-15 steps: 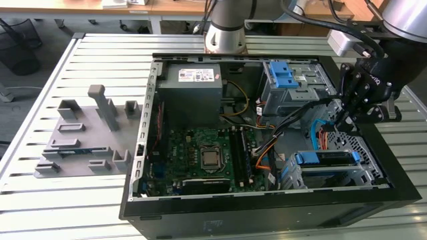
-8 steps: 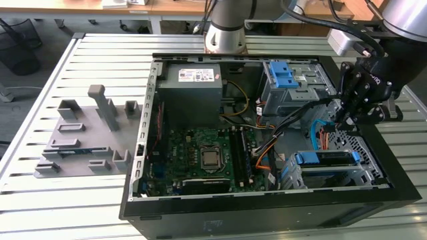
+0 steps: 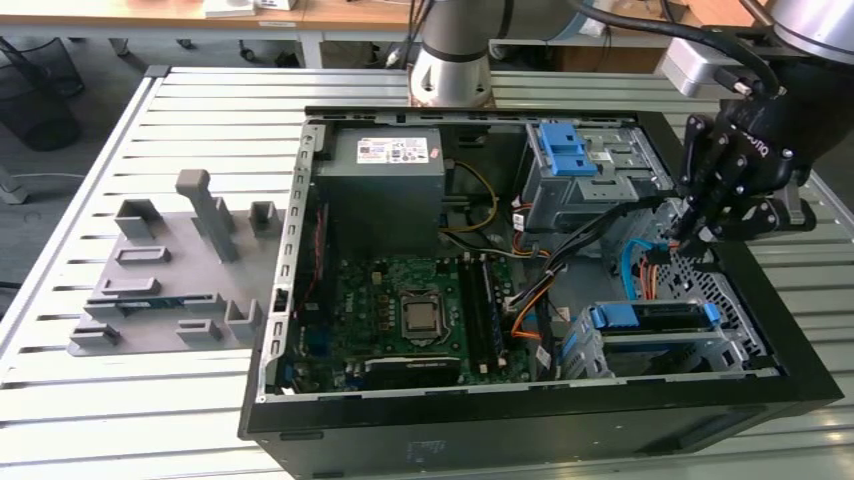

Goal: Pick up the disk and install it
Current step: 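Insert the first disk wire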

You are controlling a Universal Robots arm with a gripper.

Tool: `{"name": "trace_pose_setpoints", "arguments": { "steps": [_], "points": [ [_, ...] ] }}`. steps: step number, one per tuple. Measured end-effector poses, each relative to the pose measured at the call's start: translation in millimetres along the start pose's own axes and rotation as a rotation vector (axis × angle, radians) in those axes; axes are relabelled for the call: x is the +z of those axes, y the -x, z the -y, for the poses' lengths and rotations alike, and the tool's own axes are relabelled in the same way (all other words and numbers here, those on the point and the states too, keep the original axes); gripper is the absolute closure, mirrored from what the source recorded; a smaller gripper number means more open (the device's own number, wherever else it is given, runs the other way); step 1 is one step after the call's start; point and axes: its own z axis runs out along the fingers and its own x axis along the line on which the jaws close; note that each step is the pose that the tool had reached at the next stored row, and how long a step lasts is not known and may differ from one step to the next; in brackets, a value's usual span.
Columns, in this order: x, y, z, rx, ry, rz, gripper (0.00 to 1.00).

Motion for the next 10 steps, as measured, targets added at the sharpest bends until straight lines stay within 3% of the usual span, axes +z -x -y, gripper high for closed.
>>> {"name": "trace_pose_setpoints", "arguments": {
  "steps": [3, 10],
  "points": [
    [-0.1, 1.3, 2.2, 0.001, -0.0004, -0.0096, 0.76],
    [0.5, 4.1, 3.8, 0.003, -0.0001, -0.0085, 0.76]
  ]
}}
